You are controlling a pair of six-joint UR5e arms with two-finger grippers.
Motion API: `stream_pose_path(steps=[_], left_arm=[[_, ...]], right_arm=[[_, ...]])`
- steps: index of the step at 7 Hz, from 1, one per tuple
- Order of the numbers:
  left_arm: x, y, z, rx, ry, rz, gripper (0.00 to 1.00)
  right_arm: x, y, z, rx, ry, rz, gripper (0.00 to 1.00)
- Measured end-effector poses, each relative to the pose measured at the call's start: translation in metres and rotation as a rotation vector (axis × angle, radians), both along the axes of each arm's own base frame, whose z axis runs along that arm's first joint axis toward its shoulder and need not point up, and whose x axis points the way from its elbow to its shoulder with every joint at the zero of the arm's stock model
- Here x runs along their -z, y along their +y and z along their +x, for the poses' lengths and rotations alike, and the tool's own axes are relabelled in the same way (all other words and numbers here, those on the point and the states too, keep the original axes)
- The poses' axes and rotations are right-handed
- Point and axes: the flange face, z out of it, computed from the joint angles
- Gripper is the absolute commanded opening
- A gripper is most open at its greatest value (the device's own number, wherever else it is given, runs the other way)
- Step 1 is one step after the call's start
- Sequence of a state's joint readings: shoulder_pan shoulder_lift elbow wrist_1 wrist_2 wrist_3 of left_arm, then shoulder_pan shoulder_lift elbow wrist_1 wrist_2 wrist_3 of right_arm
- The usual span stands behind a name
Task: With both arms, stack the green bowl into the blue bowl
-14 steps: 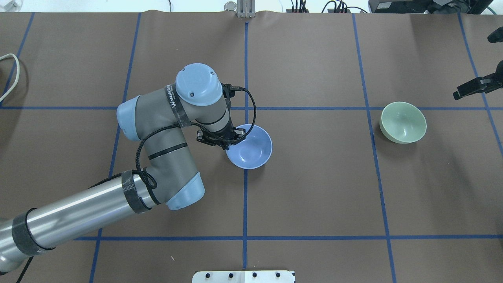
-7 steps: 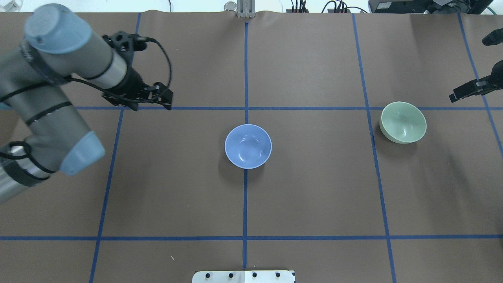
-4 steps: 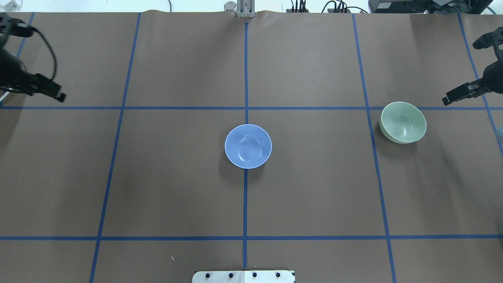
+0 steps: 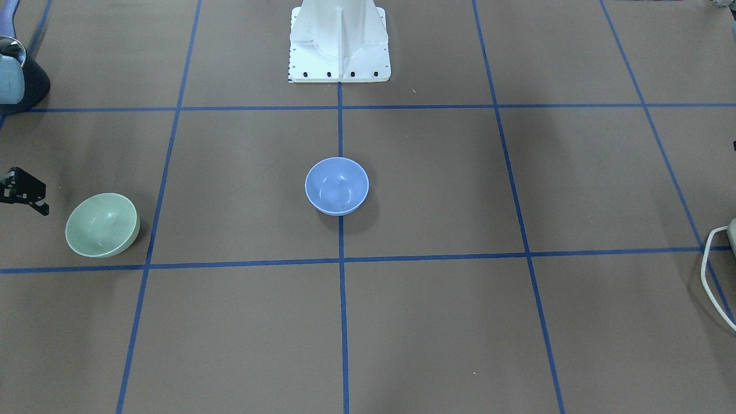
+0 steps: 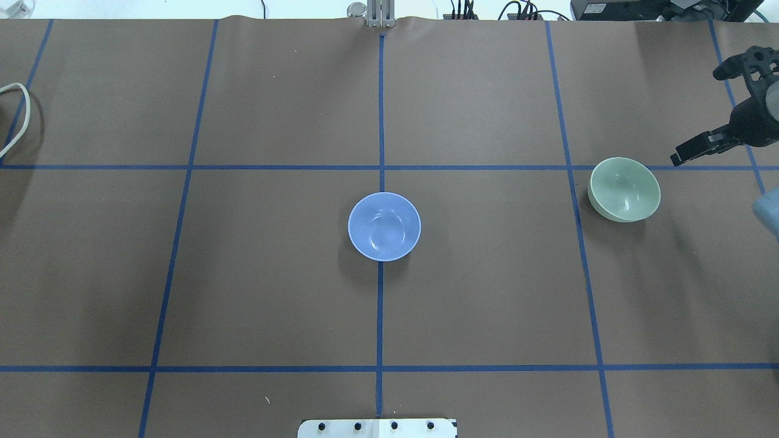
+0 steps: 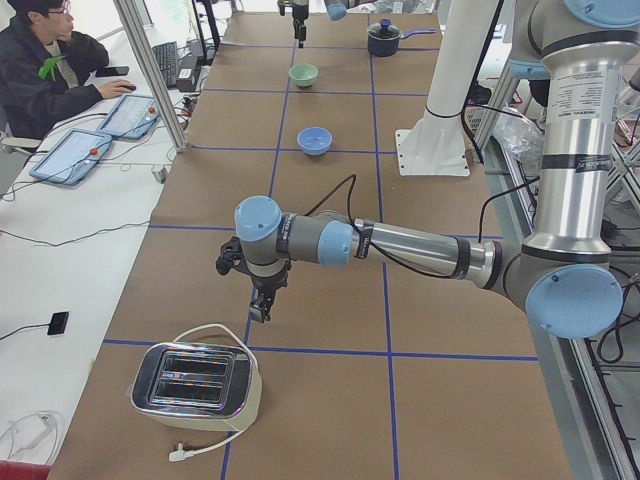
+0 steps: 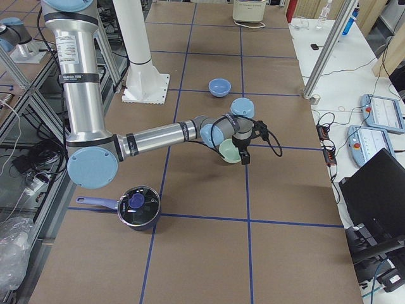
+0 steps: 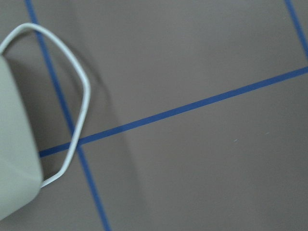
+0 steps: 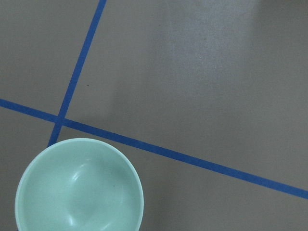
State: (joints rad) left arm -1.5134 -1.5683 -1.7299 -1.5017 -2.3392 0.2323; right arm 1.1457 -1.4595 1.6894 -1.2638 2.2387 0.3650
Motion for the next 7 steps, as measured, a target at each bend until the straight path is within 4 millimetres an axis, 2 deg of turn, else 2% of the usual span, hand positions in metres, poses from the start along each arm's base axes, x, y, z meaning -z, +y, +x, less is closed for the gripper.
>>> stream_pose_path(steps=[1,2,3,5,7], left_arm=[[-0.006,0.004,-0.009,-0.011,-0.003,0.0,0.98],[-0.008,0.005,-0.012,-0.016,-0.004,0.001,0.98],[-0.01,0.007,-0.013,-0.016,-0.004,-0.002,0.98],[-0.015,0.011,-0.013,-0.012,-0.003,-0.011,0.98],[-0.016,0.012,-0.014,-0.01,-0.003,-0.013,0.98]], right_arm=[[0.003,-0.008,-0.022,0.026,0.005,0.005,0.99],[0.006,-0.015,-0.047,0.052,0.019,0.015,0.91],[0.003,-0.017,-0.065,0.069,0.037,0.019,0.71],[-0.014,-0.018,-0.075,0.083,0.064,0.001,0.46],[-0.026,-0.016,-0.075,0.088,0.075,-0.018,0.45]])
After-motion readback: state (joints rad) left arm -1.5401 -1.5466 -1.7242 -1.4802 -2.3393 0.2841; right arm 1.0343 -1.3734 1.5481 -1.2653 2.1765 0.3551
